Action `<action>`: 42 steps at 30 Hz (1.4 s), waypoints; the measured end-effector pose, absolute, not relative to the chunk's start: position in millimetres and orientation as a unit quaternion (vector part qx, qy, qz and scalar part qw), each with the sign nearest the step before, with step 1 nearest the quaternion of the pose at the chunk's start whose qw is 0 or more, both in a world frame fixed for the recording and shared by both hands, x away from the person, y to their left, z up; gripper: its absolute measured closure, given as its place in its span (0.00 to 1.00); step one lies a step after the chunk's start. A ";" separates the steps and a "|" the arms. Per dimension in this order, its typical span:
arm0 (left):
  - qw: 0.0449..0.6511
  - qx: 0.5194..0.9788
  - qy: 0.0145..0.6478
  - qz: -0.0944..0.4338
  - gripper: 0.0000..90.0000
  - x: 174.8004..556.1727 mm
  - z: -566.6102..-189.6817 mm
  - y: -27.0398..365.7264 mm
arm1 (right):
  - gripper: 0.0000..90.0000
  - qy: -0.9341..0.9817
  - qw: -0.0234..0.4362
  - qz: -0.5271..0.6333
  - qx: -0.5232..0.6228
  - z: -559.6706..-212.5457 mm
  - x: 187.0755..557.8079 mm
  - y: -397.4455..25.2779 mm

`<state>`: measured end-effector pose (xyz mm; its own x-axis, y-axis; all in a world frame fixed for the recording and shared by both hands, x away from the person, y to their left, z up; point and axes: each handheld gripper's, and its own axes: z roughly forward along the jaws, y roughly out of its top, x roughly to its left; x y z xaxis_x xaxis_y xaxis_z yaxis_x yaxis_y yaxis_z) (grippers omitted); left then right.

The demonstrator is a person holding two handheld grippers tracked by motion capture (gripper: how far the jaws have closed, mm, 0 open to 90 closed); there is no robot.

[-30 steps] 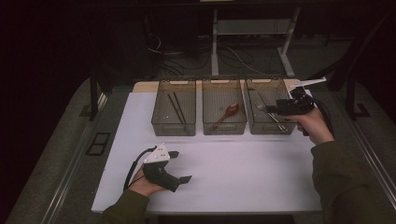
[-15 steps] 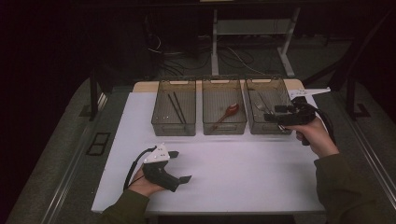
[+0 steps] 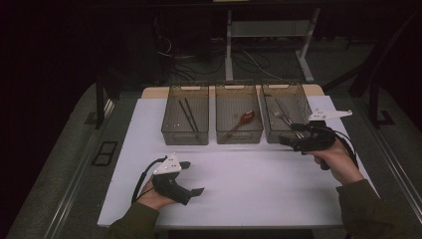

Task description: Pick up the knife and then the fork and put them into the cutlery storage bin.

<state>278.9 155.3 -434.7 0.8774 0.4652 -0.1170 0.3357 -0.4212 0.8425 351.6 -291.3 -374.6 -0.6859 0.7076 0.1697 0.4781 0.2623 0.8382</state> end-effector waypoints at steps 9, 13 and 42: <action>0.482 0.841 0.238 0.066 0.00 279.0 -435.3 154.4 | 0.22 0.783 0.127 0.479 0.376 -386.9 331.6 -290.8; 0.483 0.840 0.238 0.066 0.00 278.7 -435.1 154.5 | 0.21 0.782 0.127 0.482 0.374 -391.9 323.7 -290.8; 0.485 0.839 0.237 0.064 0.00 277.3 -433.9 153.5 | 0.21 0.785 0.144 0.473 0.373 -426.4 276.3 -307.3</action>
